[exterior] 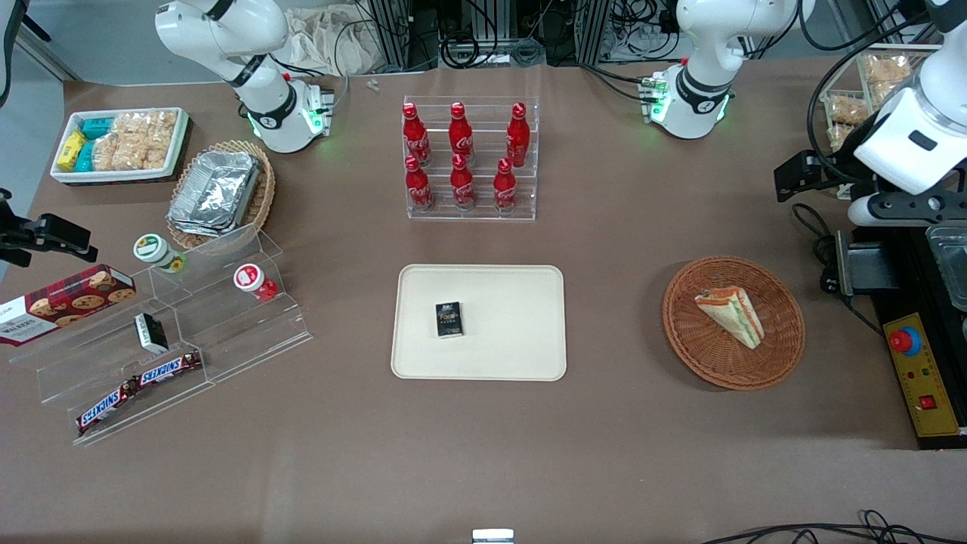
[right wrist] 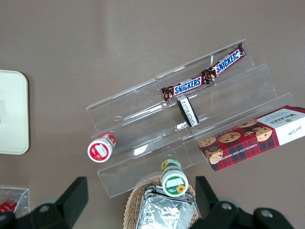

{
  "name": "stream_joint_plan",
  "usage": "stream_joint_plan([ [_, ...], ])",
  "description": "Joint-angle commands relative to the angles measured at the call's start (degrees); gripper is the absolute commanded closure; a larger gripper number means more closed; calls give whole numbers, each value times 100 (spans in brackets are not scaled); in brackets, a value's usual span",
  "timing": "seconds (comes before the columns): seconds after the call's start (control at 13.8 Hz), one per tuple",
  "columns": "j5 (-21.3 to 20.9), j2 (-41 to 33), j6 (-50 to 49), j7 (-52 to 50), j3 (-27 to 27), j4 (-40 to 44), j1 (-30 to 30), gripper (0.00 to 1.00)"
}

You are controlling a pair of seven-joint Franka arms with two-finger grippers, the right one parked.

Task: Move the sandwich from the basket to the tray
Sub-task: 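Move the left gripper toward the wicker basket holding the sandwich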

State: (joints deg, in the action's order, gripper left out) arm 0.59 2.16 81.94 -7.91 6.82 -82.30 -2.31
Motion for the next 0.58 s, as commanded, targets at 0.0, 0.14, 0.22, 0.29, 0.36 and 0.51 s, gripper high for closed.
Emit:
stream_joint_plan([
  [0.0, -6, 3, -99, -88, -49, 38, -77, 0],
  [0.14, -6, 12, -99, -193, -49, 47, -77, 0],
  [0.22, -6, 30, -99, -289, -49, 56, -77, 0],
  [0.29, -6, 38, -99, -334, -49, 56, -77, 0],
  [0.36, 3, 39, -99, -360, -49, 47, -77, 0],
  [0.51, 64, 21, -99, -474, -58, 39, -68, 0],
])
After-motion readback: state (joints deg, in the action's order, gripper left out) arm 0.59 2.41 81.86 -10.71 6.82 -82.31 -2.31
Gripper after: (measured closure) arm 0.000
